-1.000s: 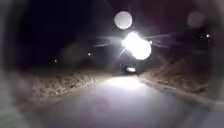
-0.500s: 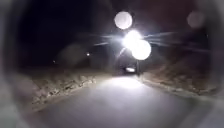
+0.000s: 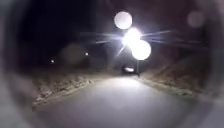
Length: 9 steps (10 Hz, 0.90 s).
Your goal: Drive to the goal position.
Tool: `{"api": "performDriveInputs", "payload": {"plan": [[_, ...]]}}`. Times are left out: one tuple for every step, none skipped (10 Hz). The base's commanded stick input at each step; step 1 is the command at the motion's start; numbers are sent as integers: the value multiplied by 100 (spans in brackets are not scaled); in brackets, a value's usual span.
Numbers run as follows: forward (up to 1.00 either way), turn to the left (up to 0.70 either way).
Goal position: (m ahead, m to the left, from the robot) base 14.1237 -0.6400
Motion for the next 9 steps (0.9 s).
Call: {"api": "performDriveInputs", "payload": {"plan": [[100,0],[100,0],[100,0],[100,0],[100,0],[100,0],[100,0],[100,0],[100,0]]}}
